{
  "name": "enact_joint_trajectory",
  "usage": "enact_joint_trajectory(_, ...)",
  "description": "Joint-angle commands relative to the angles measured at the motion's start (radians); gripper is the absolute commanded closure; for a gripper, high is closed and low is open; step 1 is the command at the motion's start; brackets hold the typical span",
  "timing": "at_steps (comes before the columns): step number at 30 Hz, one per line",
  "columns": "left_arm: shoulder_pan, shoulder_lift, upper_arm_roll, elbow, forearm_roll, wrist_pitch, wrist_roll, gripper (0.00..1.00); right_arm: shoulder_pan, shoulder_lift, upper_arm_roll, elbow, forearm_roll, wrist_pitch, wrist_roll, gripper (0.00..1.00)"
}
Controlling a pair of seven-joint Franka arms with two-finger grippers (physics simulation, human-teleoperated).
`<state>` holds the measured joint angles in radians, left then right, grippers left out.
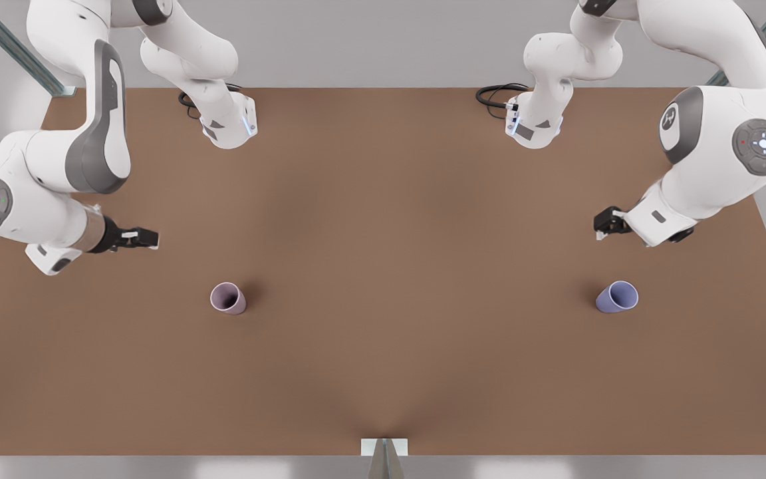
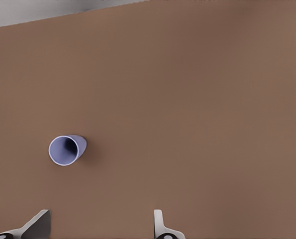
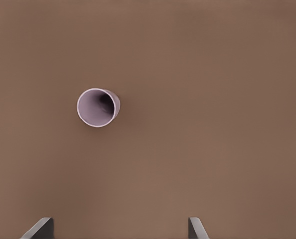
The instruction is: Stack the cups, with the pink cup at the bottom and the purple cup at the top
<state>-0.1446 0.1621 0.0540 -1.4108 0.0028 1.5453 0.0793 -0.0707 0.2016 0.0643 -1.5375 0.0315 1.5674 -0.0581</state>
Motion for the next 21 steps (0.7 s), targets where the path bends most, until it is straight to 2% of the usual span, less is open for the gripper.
enact_joint_trajectory(1,0.000,-0.001,0.001,0.000,0.002,0.072,0.013,0.00,0.000,-0.001,0.000,0.001,0.001,0.089,-0.032,0.00)
enact_joint_trajectory(8,0.000,0.020,0.001,-0.014,0.000,0.019,0.016,0.00,0.002,0.013,0.002,0.027,-0.002,0.088,-0.071,0.00)
enact_joint_trajectory(10,0.000,0.024,0.000,-0.014,-0.001,0.019,0.017,0.00,0.008,0.102,0.005,0.114,0.001,0.086,-0.071,0.00)
enact_joint_trajectory(12,0.000,0.028,0.001,-0.014,-0.007,0.018,0.011,0.00,0.029,0.167,0.015,0.122,-0.002,0.124,-0.066,0.00)
enact_joint_trajectory(15,0.000,0.048,0.003,-0.016,-0.003,0.003,0.013,0.00,0.068,0.255,0.017,0.103,0.001,0.258,-0.065,0.00)
enact_joint_trajectory(21,0.000,0.050,0.001,-0.017,0.003,-0.013,0.014,0.00,0.078,0.288,0.035,-0.019,0.001,0.325,-0.071,0.00)
